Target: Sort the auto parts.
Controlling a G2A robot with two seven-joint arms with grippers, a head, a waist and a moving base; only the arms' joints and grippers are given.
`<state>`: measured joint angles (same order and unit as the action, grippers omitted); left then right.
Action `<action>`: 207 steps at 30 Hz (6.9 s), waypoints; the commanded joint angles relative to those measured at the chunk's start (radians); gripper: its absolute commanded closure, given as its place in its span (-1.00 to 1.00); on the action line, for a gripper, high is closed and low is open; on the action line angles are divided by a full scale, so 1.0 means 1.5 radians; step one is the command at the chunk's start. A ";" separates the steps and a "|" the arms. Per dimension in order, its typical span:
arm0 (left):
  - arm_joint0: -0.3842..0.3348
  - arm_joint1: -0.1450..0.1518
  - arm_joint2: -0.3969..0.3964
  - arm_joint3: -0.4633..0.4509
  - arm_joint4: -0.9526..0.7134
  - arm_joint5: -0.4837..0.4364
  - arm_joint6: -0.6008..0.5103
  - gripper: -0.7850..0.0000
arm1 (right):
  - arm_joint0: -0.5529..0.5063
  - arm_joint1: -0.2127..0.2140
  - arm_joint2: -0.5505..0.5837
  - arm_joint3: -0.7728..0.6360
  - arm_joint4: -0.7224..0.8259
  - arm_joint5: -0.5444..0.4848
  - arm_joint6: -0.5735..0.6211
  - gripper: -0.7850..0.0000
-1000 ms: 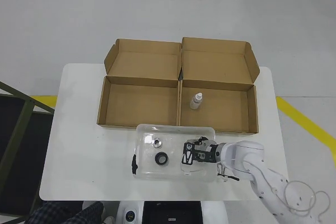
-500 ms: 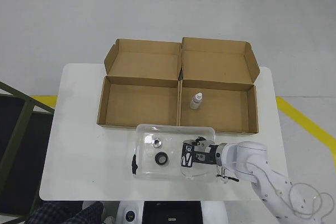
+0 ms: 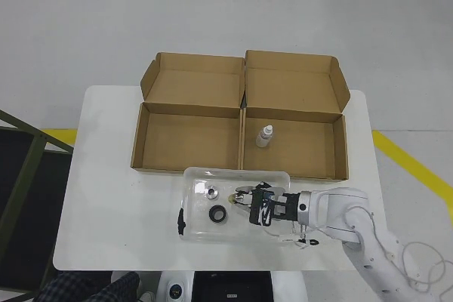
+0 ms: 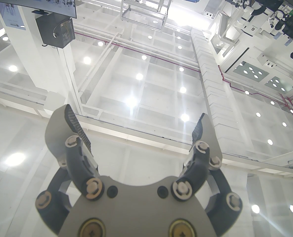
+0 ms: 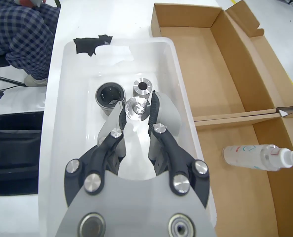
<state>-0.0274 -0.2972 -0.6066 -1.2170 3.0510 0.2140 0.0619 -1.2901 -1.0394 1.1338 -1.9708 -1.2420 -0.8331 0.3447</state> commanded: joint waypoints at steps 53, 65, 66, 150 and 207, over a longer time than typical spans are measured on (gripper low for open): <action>0.000 0.000 0.000 0.000 0.000 0.000 0.000 -1.00 | -0.076 0.001 0.185 -0.047 0.182 0.073 -0.280 1.00; 0.000 0.000 0.000 0.000 0.000 0.000 0.000 -1.00 | -0.082 0.006 0.182 -0.019 0.104 0.042 -0.216 1.00; 0.000 0.000 0.000 0.000 0.000 0.000 0.000 -1.00 | -0.083 0.006 0.183 -0.013 0.098 0.041 -0.209 1.00; 0.000 0.000 0.000 0.000 0.000 0.000 0.000 -1.00 | 0.143 0.000 0.099 0.207 -0.059 0.099 -0.010 0.06; 0.000 0.000 0.000 0.000 0.000 0.000 0.000 -1.00 | 0.065 -0.022 -0.169 0.076 -0.141 0.027 0.000 -0.30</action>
<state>-0.0274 -0.2972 -0.6066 -1.2170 3.0510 0.2140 0.0619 -1.1974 -1.0709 0.8871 -1.8638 -1.4513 -0.7940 0.3473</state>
